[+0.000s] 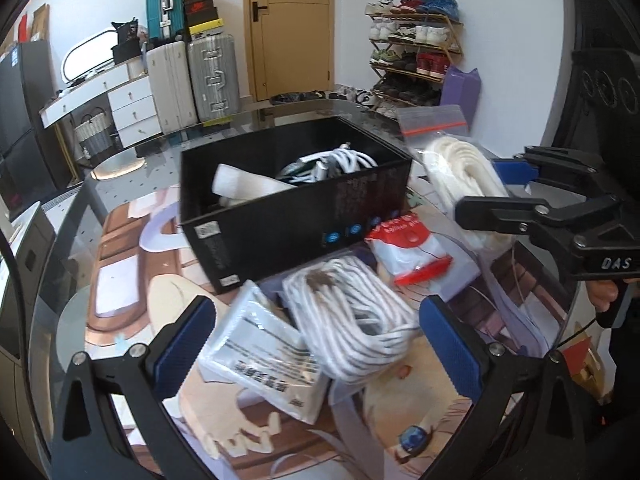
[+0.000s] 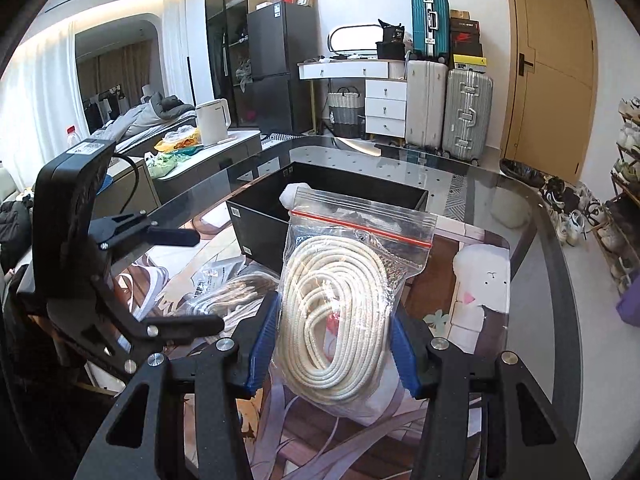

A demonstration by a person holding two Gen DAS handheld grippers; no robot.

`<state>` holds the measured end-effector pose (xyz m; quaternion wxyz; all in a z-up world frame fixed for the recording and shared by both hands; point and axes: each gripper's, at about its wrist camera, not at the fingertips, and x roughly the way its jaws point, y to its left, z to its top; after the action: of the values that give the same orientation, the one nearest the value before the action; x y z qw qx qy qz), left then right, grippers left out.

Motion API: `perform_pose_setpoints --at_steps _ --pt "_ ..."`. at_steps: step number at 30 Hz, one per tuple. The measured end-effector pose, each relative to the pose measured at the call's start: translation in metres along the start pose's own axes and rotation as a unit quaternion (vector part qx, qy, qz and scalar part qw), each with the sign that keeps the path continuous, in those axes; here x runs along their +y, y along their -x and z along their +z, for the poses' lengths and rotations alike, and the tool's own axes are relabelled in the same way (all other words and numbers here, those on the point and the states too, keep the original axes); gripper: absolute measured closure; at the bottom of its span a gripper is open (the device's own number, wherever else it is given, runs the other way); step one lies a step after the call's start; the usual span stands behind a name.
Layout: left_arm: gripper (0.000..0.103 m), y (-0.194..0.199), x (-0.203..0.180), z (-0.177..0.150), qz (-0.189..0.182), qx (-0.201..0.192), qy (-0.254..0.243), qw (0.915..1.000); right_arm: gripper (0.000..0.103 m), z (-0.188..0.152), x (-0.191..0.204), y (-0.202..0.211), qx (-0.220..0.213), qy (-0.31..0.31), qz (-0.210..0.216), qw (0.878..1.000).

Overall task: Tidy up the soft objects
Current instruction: 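Lift the bagged rope with the right gripper while the left gripper grasps the other bagged rope coil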

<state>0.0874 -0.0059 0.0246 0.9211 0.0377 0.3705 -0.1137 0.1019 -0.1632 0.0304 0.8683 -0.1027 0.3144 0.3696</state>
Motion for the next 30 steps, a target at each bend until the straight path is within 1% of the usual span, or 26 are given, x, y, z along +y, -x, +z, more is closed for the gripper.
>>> perform_pose_setpoints --at_steps 3,5,8,13,14,15,18,20,23,30 --pt "0.003 0.002 -0.008 -0.002 -0.012 -0.005 -0.012 0.9998 0.051 0.0 -0.001 -0.001 0.001 0.0 0.0 1.0" --pt "0.019 0.0 -0.015 -0.004 -0.018 -0.002 -0.026 0.9995 0.051 0.0 -0.001 -0.001 0.002 0.0 0.0 1.0" --pt "0.027 -0.006 -0.016 -0.006 -0.024 0.011 -0.027 0.9993 0.051 -0.001 -0.001 -0.003 0.003 0.002 0.0 1.0" --pt "0.029 -0.011 -0.016 -0.007 -0.03 0.02 -0.015 0.9992 0.051 -0.001 0.0 -0.003 0.006 0.003 0.001 1.0" --pt "0.033 -0.012 -0.015 -0.007 -0.032 0.022 -0.011 0.9992 0.051 -0.001 0.001 -0.003 0.006 0.003 0.001 1.0" --pt "0.034 -0.014 -0.015 -0.006 -0.035 0.025 -0.007 0.9991 0.051 -0.001 0.001 -0.003 0.006 0.003 0.001 1.0" --pt "0.039 -0.013 -0.014 -0.006 -0.036 0.023 -0.008 0.9991 0.051 -0.002 0.002 -0.004 0.009 0.005 0.002 1.0" --pt "0.047 -0.013 -0.015 -0.007 -0.037 0.024 -0.009 0.999 0.051 -0.003 0.002 -0.004 0.009 0.005 0.003 1.0" --pt "0.053 -0.011 -0.015 -0.007 -0.041 0.025 -0.01 0.9988 0.051 -0.003 0.003 -0.004 0.009 0.006 0.003 1.0" --pt "0.056 -0.003 -0.008 -0.002 -0.057 0.019 0.001 0.9982 0.051 -0.002 0.001 -0.003 0.007 0.004 0.003 1.0"
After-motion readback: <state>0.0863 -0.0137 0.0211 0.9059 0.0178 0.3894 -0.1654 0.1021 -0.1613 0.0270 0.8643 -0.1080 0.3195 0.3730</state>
